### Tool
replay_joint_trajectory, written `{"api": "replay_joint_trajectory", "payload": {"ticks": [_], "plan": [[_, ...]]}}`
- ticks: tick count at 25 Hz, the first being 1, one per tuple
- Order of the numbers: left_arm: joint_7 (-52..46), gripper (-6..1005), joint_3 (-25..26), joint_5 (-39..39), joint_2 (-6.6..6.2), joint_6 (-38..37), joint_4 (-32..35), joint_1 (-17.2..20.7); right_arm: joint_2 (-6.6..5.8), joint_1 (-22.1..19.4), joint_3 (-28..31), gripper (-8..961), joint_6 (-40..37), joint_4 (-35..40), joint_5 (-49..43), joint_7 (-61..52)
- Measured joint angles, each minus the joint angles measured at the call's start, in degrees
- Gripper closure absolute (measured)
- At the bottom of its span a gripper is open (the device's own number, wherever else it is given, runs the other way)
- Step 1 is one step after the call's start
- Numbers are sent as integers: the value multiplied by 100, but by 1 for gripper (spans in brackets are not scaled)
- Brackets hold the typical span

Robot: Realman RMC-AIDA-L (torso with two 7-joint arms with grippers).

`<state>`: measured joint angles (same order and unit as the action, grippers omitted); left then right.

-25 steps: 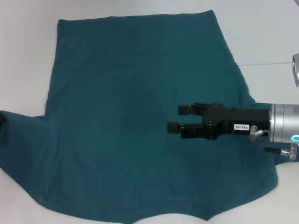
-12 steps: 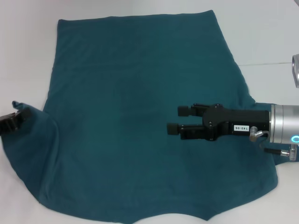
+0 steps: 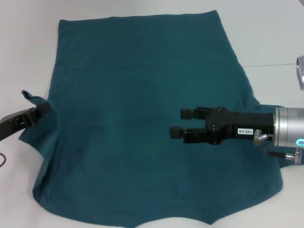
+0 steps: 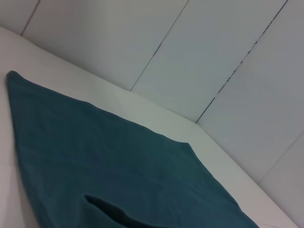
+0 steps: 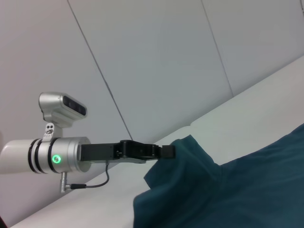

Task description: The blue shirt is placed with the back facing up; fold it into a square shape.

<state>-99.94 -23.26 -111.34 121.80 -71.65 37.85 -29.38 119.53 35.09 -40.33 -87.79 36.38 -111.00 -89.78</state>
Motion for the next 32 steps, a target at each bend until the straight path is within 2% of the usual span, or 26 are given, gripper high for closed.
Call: {"api": "replay_joint_trajectory", "payload": {"ticks": [14,20,26,29,32], "plan": [[107,997,-30,-23,169,261,-268,-268,-9,-20,-10,39,-19,0,0,11],[150,996,-29,-4,201,376,-520,-375,-8,-33,-10,39,-27,0,-2,2],[318,932,-38,-1,217,482,-830,-490,-11,-51,-10,39,-58,0,-17,-13],[324,729,-31,1,219,486,-852,-500,-14,-60,-4,39,-88,0,-17,-13],[327,656,-15,24,221,444,-825,-470,-23,-71,29,39,-119,0,-16,-14]]}}
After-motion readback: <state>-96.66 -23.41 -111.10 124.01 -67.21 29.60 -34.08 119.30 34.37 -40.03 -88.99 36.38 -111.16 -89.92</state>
